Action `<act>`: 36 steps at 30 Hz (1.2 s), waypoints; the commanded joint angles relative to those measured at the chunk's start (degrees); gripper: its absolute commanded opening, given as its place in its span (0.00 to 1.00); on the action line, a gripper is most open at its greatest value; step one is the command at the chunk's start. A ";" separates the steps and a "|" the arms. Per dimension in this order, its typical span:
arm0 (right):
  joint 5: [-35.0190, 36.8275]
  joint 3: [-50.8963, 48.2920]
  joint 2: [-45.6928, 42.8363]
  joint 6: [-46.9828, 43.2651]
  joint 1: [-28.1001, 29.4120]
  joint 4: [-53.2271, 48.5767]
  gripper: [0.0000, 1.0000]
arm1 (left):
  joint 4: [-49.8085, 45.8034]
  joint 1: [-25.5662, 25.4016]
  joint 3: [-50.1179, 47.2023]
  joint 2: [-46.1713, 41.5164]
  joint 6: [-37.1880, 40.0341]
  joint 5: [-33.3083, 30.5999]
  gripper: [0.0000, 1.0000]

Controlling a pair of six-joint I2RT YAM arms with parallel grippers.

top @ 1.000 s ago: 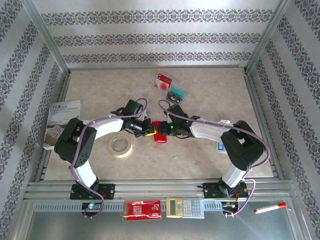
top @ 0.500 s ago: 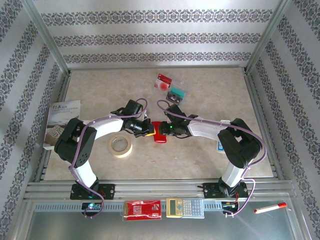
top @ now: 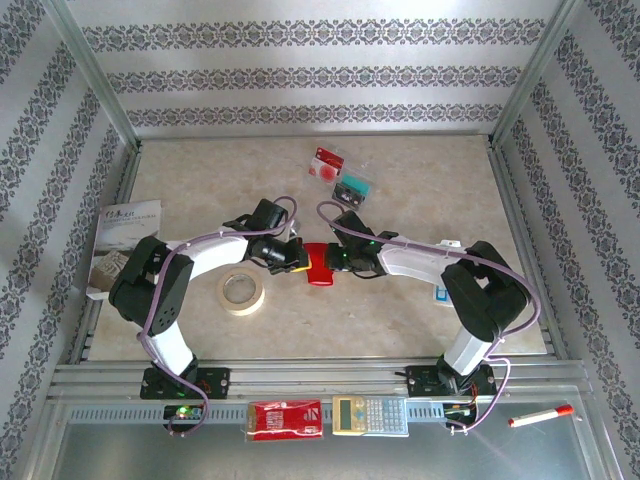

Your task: Take the credit cards out of the card holder

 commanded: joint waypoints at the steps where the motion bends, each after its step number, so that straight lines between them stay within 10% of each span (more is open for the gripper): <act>1: 5.26 -1.58 -1.08 2.07 -0.59 -3.94 0.28 | -3.12 0.06 1.19 -0.91 1.34 -1.29 0.00; 21: -2.29 0.78 2.76 -0.03 -0.49 0.03 0.22 | -2.43 0.08 0.75 -0.32 1.22 -0.84 0.00; 36: -5.86 2.16 -6.18 -4.21 -0.43 -3.74 0.03 | 4.50 1.60 -1.97 -4.24 -2.91 -7.73 0.59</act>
